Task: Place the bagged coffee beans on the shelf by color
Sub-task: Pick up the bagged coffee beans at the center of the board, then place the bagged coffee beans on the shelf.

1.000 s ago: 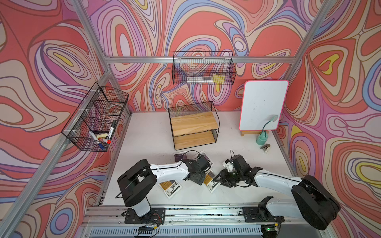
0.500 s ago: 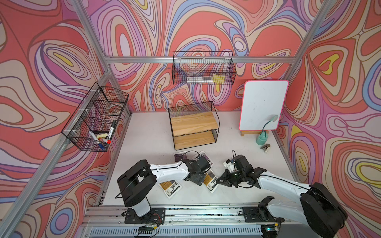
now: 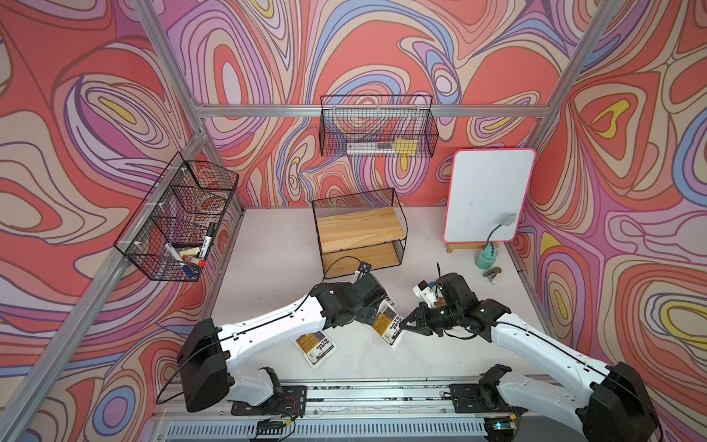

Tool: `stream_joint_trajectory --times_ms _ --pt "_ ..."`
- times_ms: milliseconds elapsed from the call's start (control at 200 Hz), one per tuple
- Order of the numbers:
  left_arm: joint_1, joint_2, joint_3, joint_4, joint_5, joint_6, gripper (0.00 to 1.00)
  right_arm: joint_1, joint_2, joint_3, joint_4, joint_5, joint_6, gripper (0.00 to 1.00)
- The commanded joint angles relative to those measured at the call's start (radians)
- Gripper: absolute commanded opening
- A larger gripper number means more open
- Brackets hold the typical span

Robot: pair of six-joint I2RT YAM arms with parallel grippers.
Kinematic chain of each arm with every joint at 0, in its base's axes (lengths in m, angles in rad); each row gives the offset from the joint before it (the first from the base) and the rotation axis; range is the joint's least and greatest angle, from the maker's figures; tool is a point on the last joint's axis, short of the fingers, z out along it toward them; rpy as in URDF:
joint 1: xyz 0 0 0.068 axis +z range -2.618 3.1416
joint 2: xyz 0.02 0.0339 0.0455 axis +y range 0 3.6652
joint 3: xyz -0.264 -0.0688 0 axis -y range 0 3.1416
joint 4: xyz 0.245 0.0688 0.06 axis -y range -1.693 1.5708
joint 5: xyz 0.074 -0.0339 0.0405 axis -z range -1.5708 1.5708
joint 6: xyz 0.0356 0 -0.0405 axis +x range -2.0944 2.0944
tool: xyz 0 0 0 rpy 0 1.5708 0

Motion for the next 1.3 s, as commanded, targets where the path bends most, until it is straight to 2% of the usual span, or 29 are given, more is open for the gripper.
stream_joint_trajectory --times_ms 0,295,556,756,966,1127,1297 --pt "0.004 -0.049 0.054 -0.094 -0.093 -0.002 0.99 0.004 -0.006 0.059 -0.013 -0.023 0.004 0.0" --pt "0.153 -0.115 0.223 -0.133 -0.043 -0.038 0.99 0.003 0.062 0.254 0.04 -0.009 0.021 0.0" --pt "0.295 -0.102 0.35 -0.142 -0.008 0.0 0.99 0.001 0.214 0.391 0.216 0.04 0.083 0.0" --pt "0.476 -0.111 0.358 -0.11 0.124 -0.023 0.99 0.001 0.364 0.493 0.385 0.07 0.176 0.0" --pt "0.64 -0.099 0.332 -0.061 0.26 -0.063 0.99 0.001 0.528 0.637 0.465 0.128 0.243 0.0" --pt "0.704 -0.081 0.323 -0.031 0.306 -0.093 0.99 0.001 0.635 0.727 0.497 0.182 0.305 0.0" --pt "0.716 -0.066 0.324 -0.018 0.307 -0.105 0.99 0.001 0.744 0.779 0.556 0.24 0.397 0.0"
